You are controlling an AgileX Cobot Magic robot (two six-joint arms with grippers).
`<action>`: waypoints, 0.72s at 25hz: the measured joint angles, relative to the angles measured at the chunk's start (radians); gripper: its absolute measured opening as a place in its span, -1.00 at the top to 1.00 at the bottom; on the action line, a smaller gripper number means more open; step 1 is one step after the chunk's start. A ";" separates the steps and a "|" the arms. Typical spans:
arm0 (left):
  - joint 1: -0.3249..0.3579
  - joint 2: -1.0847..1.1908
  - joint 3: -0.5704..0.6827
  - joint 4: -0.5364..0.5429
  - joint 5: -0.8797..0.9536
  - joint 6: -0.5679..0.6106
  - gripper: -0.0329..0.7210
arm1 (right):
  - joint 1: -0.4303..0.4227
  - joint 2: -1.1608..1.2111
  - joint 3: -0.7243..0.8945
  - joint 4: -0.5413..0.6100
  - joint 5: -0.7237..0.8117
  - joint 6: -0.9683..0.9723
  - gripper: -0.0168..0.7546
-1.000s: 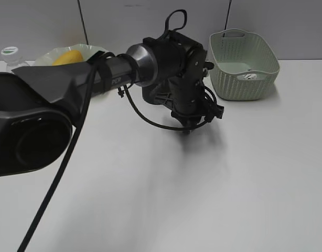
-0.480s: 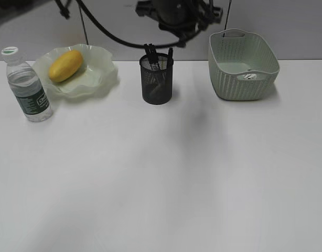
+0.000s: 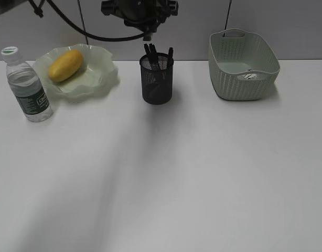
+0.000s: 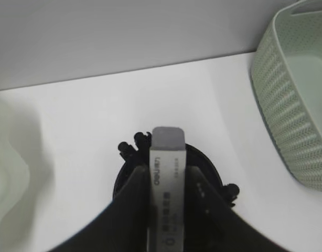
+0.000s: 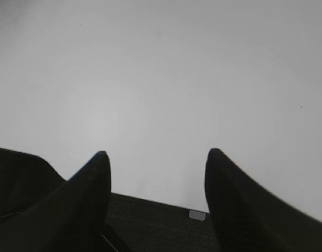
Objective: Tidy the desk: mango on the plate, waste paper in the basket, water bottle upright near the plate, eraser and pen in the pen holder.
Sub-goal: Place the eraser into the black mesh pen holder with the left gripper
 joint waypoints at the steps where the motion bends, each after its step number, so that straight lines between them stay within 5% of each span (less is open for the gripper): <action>1: 0.000 0.014 0.000 -0.009 -0.007 0.003 0.51 | 0.000 0.000 0.000 0.000 -0.001 0.000 -0.23; 9: 0.000 0.091 0.000 -0.030 -0.031 0.022 0.42 | 0.000 0.000 0.000 0.000 -0.001 0.000 -0.23; 14: 0.000 0.091 0.000 -0.030 -0.033 0.023 -0.10 | 0.000 0.000 0.000 0.000 -0.001 0.000 -0.23; 18: -0.002 0.063 0.001 -0.030 -0.013 0.024 -0.26 | 0.000 0.000 0.000 -0.001 -0.001 0.000 -0.23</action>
